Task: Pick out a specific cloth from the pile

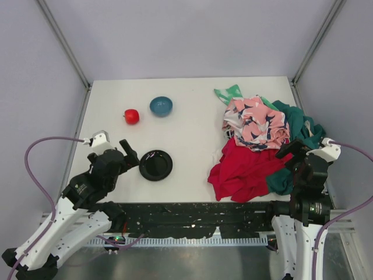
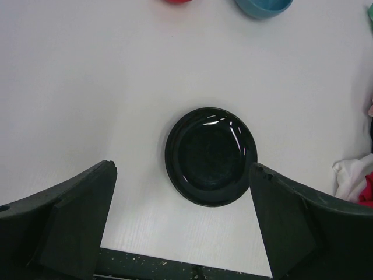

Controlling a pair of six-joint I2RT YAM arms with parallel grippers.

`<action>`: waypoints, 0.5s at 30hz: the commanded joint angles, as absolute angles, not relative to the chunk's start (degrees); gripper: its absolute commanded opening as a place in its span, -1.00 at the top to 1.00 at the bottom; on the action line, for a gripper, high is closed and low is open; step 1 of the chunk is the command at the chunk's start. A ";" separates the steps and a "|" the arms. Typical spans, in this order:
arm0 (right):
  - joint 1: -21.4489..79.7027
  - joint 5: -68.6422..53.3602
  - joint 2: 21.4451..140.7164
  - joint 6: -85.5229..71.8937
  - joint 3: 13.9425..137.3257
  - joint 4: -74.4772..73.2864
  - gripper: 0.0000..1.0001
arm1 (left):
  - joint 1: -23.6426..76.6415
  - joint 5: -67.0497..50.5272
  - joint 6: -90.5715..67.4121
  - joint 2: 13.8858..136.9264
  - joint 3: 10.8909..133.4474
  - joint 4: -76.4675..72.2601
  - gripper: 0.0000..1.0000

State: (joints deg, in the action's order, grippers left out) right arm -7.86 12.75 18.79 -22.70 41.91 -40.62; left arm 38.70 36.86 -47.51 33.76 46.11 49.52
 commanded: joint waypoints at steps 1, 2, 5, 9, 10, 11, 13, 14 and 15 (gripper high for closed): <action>-7.65 12.57 18.99 -22.58 42.28 -38.94 -0.91 | 38.58 40.52 -49.74 32.44 45.97 52.73 -0.99; -7.65 12.74 18.81 -22.85 42.28 -38.67 -0.91 | 38.58 40.95 -50.09 32.00 45.36 52.56 -0.99; -7.56 8.98 16.53 -23.38 40.35 -35.87 -0.90 | 38.67 40.17 -50.36 30.68 42.99 49.85 -0.99; -7.65 1.24 15.38 -23.90 37.97 -32.61 -0.91 | 38.67 38.85 -49.39 30.41 40.87 48.08 -0.99; -7.65 0.88 15.73 -23.73 38.23 -32.87 -0.91 | 38.67 38.67 -49.39 30.50 40.43 47.73 -0.99; -7.56 -1.73 16.69 -23.47 39.36 -34.52 -0.91 | 38.58 38.15 -49.05 30.67 40.08 47.12 -0.99; -7.65 -3.59 18.36 -22.59 40.51 -35.24 -0.91 | 38.67 35.78 -47.29 31.02 39.47 44.75 -0.99; -7.65 -4.04 19.15 -20.85 40.52 -34.55 -0.91 | 38.67 34.64 -46.50 31.29 38.85 43.69 -0.99; -7.65 -5.52 21.34 -19.96 41.04 -34.72 -0.91 | 38.58 33.85 -45.97 31.55 38.15 42.20 -0.99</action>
State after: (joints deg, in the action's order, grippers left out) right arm -7.86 1.02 16.97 -22.72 38.37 -37.28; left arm 38.70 36.42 -48.16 30.70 39.55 49.10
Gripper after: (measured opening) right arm 0.954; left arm 0.994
